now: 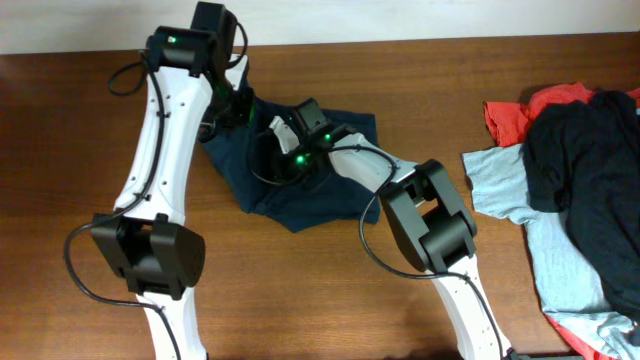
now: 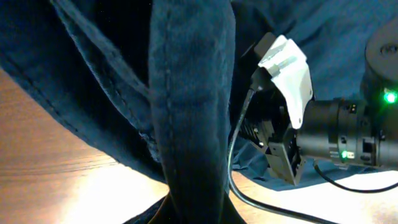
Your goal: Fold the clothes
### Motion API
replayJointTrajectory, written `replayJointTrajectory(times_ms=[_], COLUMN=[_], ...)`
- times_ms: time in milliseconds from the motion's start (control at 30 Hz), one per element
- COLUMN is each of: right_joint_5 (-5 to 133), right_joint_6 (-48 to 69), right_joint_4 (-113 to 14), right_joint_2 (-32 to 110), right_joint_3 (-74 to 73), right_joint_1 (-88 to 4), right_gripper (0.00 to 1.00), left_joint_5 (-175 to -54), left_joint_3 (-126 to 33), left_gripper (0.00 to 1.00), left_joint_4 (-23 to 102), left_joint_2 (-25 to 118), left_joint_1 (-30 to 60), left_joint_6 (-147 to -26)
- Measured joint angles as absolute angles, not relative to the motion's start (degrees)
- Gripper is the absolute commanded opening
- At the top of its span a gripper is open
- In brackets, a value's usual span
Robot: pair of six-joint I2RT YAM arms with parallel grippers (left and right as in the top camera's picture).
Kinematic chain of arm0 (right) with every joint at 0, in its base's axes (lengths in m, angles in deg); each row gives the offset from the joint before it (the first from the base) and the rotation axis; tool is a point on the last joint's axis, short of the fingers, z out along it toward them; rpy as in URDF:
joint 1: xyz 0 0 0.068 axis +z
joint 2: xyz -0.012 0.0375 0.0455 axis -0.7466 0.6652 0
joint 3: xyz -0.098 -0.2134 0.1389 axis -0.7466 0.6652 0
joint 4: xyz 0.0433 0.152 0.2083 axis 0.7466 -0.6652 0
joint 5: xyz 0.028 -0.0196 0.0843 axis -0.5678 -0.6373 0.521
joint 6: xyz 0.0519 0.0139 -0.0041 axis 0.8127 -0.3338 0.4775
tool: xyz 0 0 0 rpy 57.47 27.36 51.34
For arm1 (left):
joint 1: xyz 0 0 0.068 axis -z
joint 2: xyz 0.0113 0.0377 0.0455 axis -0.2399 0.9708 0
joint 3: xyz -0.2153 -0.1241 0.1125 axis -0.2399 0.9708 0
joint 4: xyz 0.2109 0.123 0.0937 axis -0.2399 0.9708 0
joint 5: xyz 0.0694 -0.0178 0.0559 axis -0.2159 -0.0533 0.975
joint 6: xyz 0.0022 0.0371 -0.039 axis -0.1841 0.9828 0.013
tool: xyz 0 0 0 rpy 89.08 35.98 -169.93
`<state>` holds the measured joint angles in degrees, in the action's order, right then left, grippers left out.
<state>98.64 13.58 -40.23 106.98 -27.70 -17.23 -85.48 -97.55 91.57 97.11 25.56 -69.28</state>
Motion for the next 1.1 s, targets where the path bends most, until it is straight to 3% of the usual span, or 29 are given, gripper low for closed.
replayJointTrajectory(times_ms=[533,767,1100], right_joint_5=[101.94,87.01,71.38], right_joint_6=[11.14,5.47,3.20], right_joint_4=[-53.23,-64.64,-65.01], right_joint_2=[95.44,95.07,95.20], right_joint_3=[-27.75,-27.59,-25.50], right_joint_1=[-31.04,-36.20,-36.33], right_gripper=[0.04,0.04,0.04], left_joint_5=[-84.19,-84.54,-84.71], left_joint_3=[-97.57,-97.55,-97.55], left_gripper=[0.00,0.00,0.00], left_joint_4=[91.13,90.21,88.44], left_joint_2=[97.11,97.11,97.11], left_joint_1=[27.94,28.42,33.12], left_joint_6=[-69.28,-69.28,-69.28])
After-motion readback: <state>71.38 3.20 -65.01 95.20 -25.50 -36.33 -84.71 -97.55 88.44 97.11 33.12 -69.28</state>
